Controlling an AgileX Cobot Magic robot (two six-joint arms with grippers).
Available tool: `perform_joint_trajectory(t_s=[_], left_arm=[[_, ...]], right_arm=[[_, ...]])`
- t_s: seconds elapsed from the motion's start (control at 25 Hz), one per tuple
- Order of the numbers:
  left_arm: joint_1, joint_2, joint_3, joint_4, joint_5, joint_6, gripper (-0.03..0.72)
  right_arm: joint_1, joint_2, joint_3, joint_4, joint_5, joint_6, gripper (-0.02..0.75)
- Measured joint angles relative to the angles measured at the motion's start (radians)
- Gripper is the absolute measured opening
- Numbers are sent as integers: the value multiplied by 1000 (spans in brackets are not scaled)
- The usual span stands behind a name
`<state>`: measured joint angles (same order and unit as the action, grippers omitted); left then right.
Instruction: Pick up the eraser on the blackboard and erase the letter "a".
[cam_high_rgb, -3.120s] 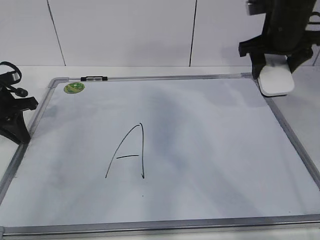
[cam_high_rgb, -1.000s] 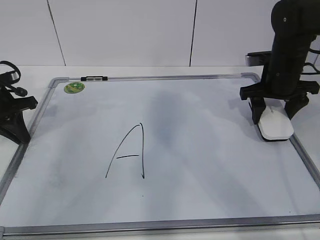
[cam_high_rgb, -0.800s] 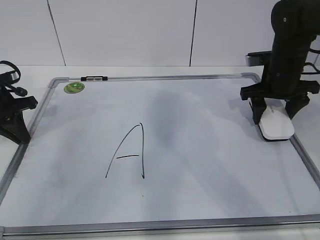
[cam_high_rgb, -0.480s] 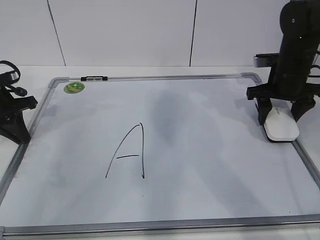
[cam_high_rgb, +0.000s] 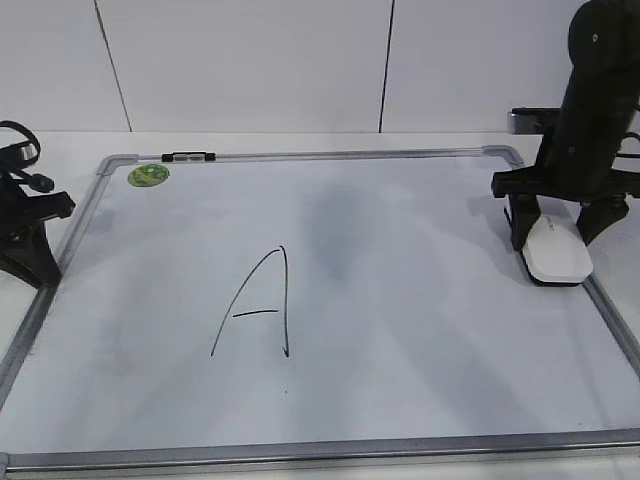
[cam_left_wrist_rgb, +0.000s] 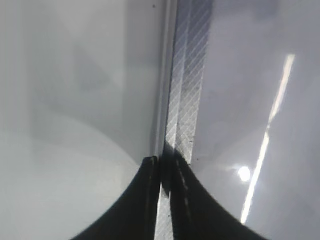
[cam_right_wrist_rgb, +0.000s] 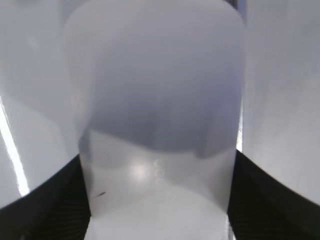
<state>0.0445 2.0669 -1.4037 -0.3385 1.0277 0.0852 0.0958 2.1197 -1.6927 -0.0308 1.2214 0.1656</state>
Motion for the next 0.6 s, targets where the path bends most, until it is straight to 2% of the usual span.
perform_joint_trajectory(t_s=[0.2,0.6], left_arm=[[0,0,0,-1,0,0,14],[0,0,0,-3,0,0,14]], right_arm=[[0,0,0,8,0,-10,604],[-6,-4,0,10,0,-12,613]])
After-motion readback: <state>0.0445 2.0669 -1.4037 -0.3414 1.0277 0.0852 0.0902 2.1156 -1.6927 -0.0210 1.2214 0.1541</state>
